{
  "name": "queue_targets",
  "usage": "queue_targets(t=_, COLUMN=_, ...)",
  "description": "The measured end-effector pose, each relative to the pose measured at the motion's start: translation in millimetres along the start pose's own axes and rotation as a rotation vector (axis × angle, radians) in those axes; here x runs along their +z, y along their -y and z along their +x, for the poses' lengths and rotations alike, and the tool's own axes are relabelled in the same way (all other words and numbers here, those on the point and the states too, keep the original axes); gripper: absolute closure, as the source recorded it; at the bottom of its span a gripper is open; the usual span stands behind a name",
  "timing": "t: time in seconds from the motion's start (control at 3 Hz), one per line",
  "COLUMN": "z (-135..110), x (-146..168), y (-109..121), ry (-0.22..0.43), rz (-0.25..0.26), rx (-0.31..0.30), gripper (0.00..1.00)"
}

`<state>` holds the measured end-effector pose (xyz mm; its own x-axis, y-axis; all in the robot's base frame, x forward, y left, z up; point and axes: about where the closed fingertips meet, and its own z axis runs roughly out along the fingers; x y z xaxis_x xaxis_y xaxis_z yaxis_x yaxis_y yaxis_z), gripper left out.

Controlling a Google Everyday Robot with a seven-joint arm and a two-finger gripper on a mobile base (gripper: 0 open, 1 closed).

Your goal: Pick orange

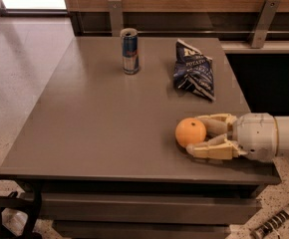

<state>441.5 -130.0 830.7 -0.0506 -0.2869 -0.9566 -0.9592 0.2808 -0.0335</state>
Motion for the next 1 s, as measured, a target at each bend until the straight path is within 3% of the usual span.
queue_targets(t=0.33, z=0.0, x=0.1, y=0.0, ry=0.000, rz=0.000, rx=0.000, gripper=1.00)
queue_targets(t=0.67, z=-18.1, x=-2.9, y=2.0, ry=-0.002, rz=-0.002, rx=-0.030, gripper=1.00)
queue_targets(t=1.0, z=-56.6, x=-13.1, y=4.8, ry=-0.014, rz=0.009, rx=-0.101, gripper=1.00)
